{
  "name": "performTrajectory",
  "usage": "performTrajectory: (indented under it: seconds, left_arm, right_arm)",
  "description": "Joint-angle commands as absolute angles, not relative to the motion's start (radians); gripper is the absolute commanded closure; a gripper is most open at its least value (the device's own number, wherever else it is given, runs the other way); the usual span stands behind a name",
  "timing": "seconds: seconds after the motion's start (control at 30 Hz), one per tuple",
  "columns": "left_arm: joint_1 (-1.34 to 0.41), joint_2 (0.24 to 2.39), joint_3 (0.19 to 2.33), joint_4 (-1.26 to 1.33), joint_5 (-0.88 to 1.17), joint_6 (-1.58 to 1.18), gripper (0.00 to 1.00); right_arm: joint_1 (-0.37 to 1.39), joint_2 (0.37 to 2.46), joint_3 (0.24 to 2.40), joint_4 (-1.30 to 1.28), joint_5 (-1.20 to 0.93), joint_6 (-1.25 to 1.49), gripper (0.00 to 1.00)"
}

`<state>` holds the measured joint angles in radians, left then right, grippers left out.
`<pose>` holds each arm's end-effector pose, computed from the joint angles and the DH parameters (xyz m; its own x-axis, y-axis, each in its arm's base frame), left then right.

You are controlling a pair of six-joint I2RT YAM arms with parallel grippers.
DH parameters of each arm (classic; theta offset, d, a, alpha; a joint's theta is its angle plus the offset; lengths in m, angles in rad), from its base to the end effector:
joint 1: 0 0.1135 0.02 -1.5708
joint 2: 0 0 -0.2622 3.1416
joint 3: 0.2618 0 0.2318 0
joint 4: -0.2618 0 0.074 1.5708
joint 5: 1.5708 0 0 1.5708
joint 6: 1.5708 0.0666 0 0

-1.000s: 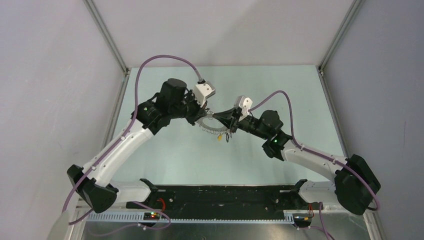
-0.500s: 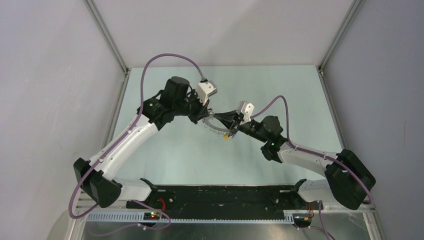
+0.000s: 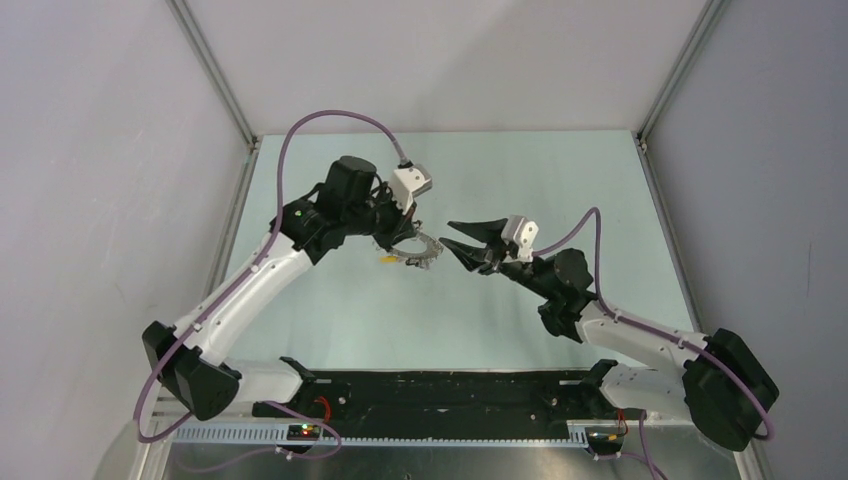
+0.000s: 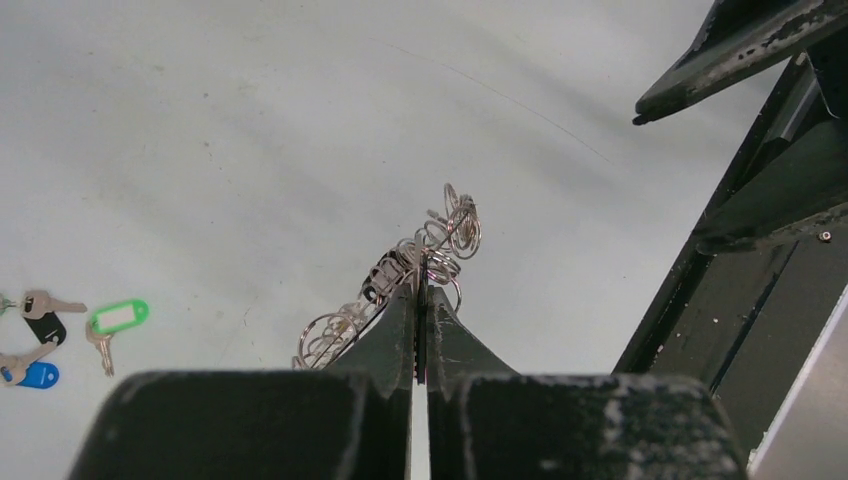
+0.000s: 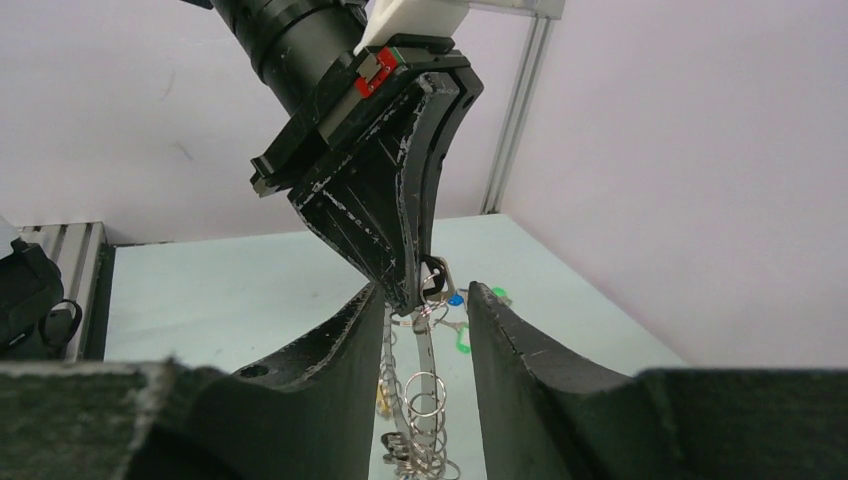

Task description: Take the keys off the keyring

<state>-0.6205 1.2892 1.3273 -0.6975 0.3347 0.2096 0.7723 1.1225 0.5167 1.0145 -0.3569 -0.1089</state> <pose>0.2125 -0.1787 0.3500 -0.3293 0.4769 -0.8149 0.8475 0.5298 -0.0324 0.1627 0.1909 0.3258 0.3790 0.2270 -0.8971 -0.8473 0.4750 -0.2377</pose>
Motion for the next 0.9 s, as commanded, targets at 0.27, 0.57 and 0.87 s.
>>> performTrajectory:
  seconds: [0.27,0.57,0.87]
  left_arm:
    - [-0.621,1.233,1.337,-0.656,0.331,0.198,1.0]
    - [-0.621,1.229,1.342,-0.655,0.351,0.192,1.0]
    - [-0.62,1.212,1.341,-0.657,0.346,0.191,1.0]
  right_arm:
    - [0.773,1.171,0.663,0.809,-0.393,-0.08,0.61]
    - [0.782,1.269,0.787,0.706,-0.414,-0.006,0.59]
    - [0.813,1.314,0.828,0.639,-0.342,-0.052,0.6]
